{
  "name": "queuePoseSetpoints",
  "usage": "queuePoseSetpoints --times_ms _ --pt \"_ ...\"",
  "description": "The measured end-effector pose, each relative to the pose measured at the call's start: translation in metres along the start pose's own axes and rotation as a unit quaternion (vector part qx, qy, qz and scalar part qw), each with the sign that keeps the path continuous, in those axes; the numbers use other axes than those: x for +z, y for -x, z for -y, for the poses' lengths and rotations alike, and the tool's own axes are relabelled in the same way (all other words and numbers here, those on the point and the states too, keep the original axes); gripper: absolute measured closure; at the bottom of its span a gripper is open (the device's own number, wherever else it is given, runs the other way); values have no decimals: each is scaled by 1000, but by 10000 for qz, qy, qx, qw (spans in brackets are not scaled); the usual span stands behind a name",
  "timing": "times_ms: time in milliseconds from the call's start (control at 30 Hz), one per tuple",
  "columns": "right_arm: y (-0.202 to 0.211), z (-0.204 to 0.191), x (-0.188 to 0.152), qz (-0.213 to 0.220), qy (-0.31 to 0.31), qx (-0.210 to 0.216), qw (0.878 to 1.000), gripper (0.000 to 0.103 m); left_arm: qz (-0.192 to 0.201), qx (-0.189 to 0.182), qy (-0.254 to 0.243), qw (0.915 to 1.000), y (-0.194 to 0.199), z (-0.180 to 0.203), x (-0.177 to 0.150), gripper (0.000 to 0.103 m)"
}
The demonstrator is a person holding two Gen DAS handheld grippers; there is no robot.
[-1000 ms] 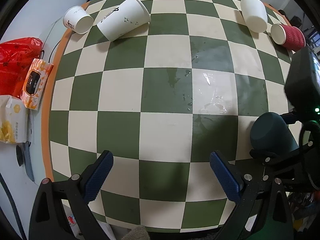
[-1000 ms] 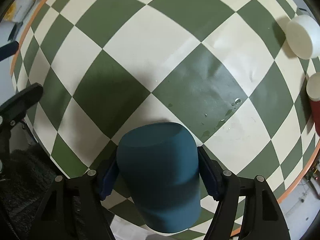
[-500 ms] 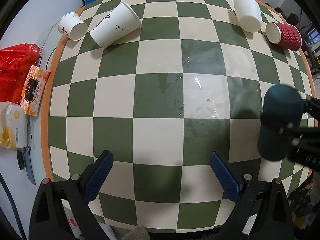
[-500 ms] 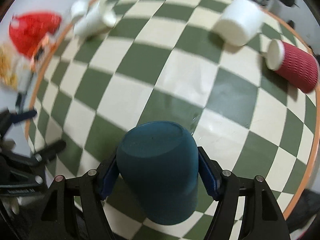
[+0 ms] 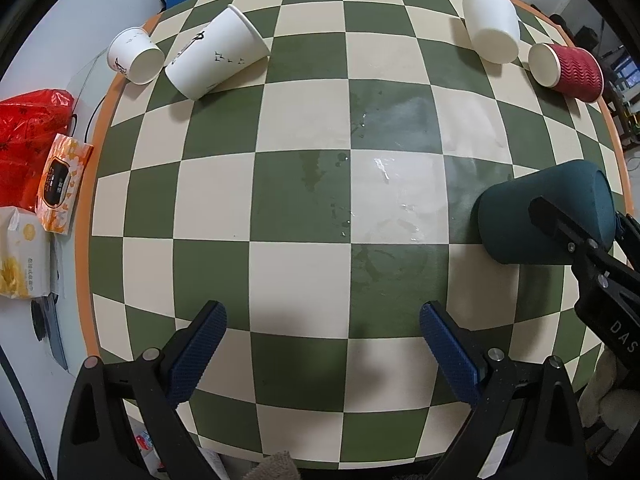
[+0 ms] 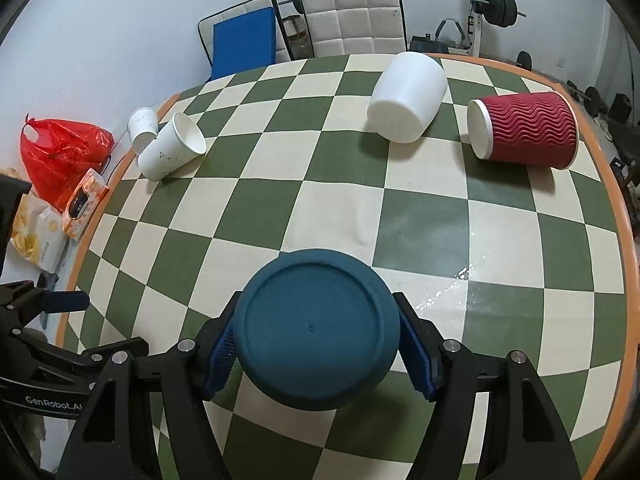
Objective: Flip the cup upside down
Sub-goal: 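Lower the inverted teal mug onto the table and open the right tool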
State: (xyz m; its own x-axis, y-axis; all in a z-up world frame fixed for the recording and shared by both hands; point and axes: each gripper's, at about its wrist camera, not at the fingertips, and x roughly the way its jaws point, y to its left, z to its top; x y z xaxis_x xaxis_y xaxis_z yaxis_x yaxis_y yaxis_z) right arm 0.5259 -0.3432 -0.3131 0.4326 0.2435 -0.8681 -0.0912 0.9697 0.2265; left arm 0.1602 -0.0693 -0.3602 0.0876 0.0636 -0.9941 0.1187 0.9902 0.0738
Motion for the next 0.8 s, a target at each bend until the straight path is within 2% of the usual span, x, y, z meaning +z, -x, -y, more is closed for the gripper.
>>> queuePoseSetpoints --times_ms 433,633,700,800 --pt "-10 -21 0 -395 185 -228 9988 30 72 -15 30 10000 6 1 -2 4" --pt "-12 -24 -4 -680 10 -326 9972 28 147 -18 93 9998 11 -5 0 4" --pt "-10 -22 -4 -741 -104 -331 9966 15 173 -20 110 9998 13 -7 0 4" --pt "-1 -22 -6 -740 -246 -443 9960 11 225 -49 131 9996 19 -10 0 4"
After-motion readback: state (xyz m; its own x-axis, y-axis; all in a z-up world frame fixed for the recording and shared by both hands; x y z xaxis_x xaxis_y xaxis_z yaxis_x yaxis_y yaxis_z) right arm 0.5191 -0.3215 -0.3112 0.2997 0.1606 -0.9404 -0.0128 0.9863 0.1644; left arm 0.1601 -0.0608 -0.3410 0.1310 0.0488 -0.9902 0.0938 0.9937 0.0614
